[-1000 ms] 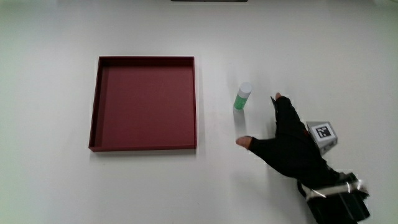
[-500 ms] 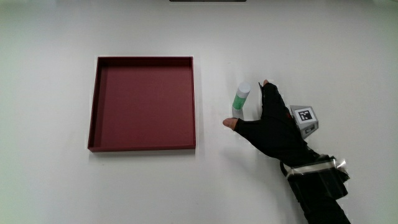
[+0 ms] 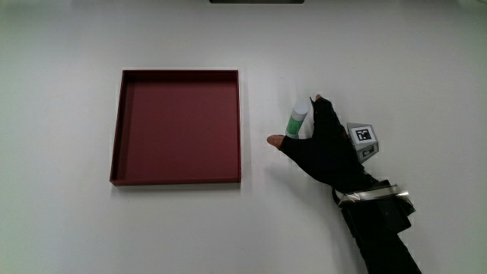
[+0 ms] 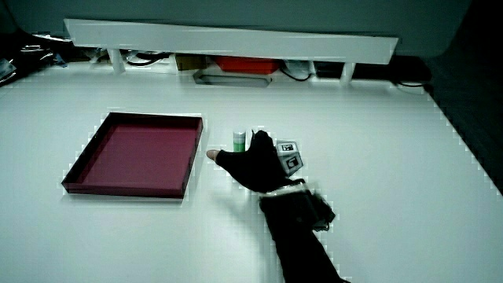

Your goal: Pick glue stick

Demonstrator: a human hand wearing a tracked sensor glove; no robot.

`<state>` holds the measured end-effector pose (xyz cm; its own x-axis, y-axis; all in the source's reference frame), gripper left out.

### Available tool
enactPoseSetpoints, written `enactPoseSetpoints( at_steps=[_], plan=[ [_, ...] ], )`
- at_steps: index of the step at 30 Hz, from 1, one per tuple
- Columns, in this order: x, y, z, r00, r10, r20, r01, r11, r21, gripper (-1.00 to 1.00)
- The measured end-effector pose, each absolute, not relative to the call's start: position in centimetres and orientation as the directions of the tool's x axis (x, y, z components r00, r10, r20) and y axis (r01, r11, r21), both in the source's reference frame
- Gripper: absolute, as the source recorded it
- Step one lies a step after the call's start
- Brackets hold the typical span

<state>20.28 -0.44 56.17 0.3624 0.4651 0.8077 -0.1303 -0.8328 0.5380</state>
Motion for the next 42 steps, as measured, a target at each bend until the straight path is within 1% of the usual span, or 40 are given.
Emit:
enactPoseSetpoints(
  at_steps=[1, 2, 5, 6, 7, 8, 9, 11, 13, 14, 15, 16, 19, 22, 27, 29, 32, 36, 38, 42],
  plan=[
    [20.0, -0.4, 55.3, 0.362, 0.447, 0.818, -0.129, -0.845, 0.519, 0.0],
    [20.2, -0.4, 55.9, 0.354, 0.453, 0.819, -0.12, -0.846, 0.519, 0.0],
    [20.3, -0.1, 56.2, 0.325, 0.468, 0.822, -0.103, -0.846, 0.523, 0.1],
    [20.3, -0.1, 55.9, 0.307, 0.445, 0.841, -0.083, -0.868, 0.489, 0.13],
    [20.5, 0.0, 56.5, 0.264, 0.496, 0.827, -0.144, -0.828, 0.543, 0.17],
    [20.7, 0.1, 56.6, 0.284, 0.449, 0.847, -0.054, -0.875, 0.482, 0.2],
    [20.6, 0.1, 56.2, 0.275, 0.447, 0.851, -0.047, -0.878, 0.477, 0.23],
    [20.9, 0.2, 56.7, 0.216, 0.485, 0.847, -0.092, -0.854, 0.512, 0.3],
    [21.0, 0.4, 56.6, 0.2, 0.483, 0.853, -0.06, -0.863, 0.502, 0.37],
    [21.2, 0.4, 57.0, 0.182, 0.471, 0.863, -0.062, -0.871, 0.488, 0.4],
    [21.1, 0.4, 56.5, 0.214, 0.439, 0.873, 0.013, -0.895, 0.446, 0.43],
    [21.3, 0.5, 57.0, 0.166, 0.479, 0.862, -0.046, -0.87, 0.492, 0.47],
    [21.4, 0.6, 57.4, 0.149, 0.46, 0.876, -0.02, -0.884, 0.467, 0.57],
    [21.4, 0.6, 57.4, 0.126, 0.461, 0.878, -0.008, -0.885, 0.466, 0.67],
    [21.3, 0.6, 57.6, 0.11, 0.439, 0.892, 0.002, -0.897, 0.442, 0.83],
    [21.3, 0.7, 57.5, 0.101, 0.449, 0.888, 0.001, -0.892, 0.451, 0.9],
    [21.3, 0.7, 57.3, 0.123, 0.45, 0.885, 0.003, -0.891, 0.453, 1.0],
    [21.3, 0.7, 57.0, 0.123, 0.426, 0.896, 0.012, -0.904, 0.428, 1.0],
    [21.3, 0.6, 56.9, 0.142, 0.412, 0.9, 0.01, -0.91, 0.415, 1.0],
    [20.4, 0.0, 55.3, 0.168, 0.369, 0.914, -0.018, -0.926, 0.377, 1.0]
  ],
)
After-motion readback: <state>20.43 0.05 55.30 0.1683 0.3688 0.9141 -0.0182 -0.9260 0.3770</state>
